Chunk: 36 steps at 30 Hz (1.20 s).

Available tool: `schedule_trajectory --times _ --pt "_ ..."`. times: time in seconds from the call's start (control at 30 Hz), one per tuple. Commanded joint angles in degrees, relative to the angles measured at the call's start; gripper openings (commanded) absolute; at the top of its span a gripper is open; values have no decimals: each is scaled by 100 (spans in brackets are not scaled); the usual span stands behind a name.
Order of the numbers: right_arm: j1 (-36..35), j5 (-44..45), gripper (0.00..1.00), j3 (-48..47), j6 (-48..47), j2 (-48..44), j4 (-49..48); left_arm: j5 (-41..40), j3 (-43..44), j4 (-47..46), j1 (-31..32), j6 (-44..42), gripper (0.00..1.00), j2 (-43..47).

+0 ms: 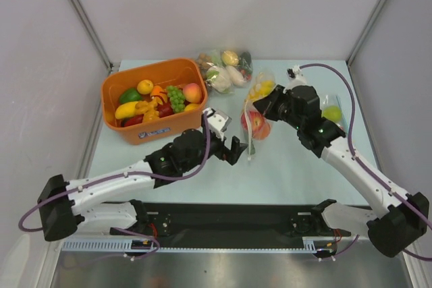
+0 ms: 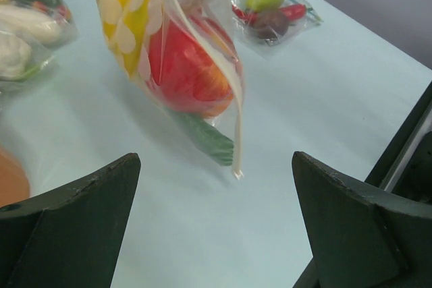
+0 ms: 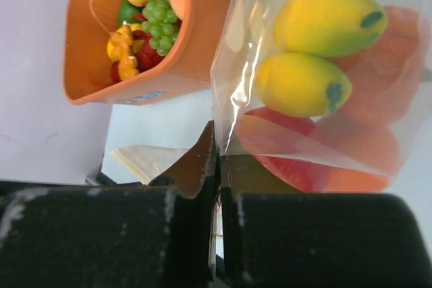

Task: Open the zip-top bag and remove the fake food

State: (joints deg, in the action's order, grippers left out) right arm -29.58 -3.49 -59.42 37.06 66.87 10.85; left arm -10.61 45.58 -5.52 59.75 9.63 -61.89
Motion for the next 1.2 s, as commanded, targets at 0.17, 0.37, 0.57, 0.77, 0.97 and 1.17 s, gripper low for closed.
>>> schedule_trajectory --times 0.17,0.37,0.57,0.77,0.97,1.17 --pt "-100 340 0 150 794 -771 -813 -565 12 -1267 380 381 100 -1034" --pt "-100 261 0 150 733 -895 -664 -363 161 -1338 380 514 79 -1370" --pt "-65 121 0 150 645 -860 -584 -170 162 -1276 380 602 42 -1396" --pt "58 -99 0 220 504 -711 -540 190 240 -1320 371 593 4 -1449" --pt "540 -828 4 168 30 -641 -330 428 564 -1005 362 522 0 -1432" --pt "1104 -1638 54 -70 -1294 -771 575 1017 900 -661 -111 1470 0 -1265"
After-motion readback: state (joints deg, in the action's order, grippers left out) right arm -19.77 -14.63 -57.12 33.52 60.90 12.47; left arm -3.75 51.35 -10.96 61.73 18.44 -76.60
